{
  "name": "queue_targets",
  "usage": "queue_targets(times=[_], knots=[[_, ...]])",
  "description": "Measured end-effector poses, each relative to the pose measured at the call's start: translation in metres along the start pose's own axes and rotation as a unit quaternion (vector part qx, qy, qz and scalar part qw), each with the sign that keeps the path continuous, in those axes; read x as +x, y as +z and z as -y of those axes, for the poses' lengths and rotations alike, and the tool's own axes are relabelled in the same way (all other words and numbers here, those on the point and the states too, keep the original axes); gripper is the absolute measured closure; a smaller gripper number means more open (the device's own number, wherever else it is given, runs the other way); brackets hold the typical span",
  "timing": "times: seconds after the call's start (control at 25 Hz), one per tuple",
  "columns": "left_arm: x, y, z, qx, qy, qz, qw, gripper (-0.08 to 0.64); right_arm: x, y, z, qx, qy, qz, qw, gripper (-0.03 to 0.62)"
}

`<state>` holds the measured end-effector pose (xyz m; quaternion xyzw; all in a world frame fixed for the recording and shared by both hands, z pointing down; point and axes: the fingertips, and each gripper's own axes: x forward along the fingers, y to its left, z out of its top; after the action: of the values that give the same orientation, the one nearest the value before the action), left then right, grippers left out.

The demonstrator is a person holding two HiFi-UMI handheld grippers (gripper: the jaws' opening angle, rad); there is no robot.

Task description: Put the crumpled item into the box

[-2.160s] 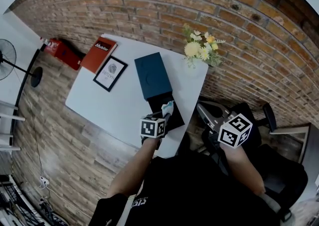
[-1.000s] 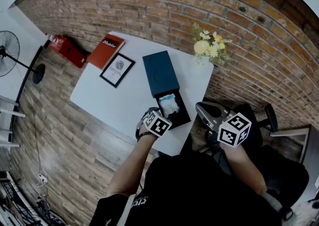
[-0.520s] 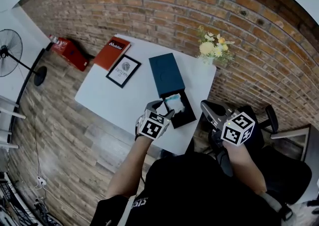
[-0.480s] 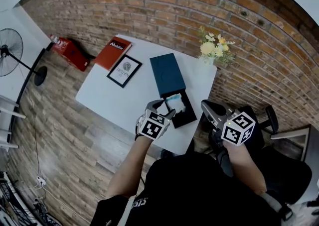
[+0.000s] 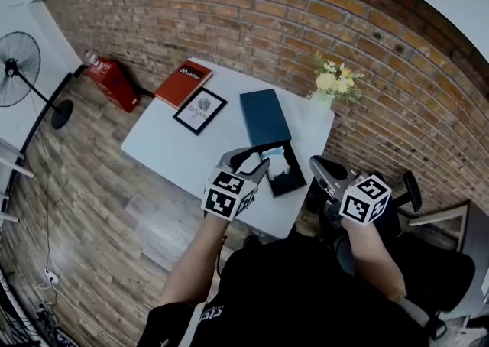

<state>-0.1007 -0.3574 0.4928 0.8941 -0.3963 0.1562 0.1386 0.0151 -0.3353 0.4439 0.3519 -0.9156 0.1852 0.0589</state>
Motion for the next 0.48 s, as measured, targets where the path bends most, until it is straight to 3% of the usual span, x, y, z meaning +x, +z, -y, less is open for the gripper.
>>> queue_targets(times=[0.36, 0.48], knots=[[-0.027, 0.043, -0.008, -0.035, 0.004, 0.062, 0.9974, 0.408, 0.011, 0.014, -0.006, -0.015, 0.023, 0.005, 1.0, 0.592], [-0.024, 0.056, -0.008, -0.029, 0.014, 0.067, 0.9972, 0.408, 0.009, 0.018, 0.004, -0.013, 0.026, 0.009, 1.0, 0.592]])
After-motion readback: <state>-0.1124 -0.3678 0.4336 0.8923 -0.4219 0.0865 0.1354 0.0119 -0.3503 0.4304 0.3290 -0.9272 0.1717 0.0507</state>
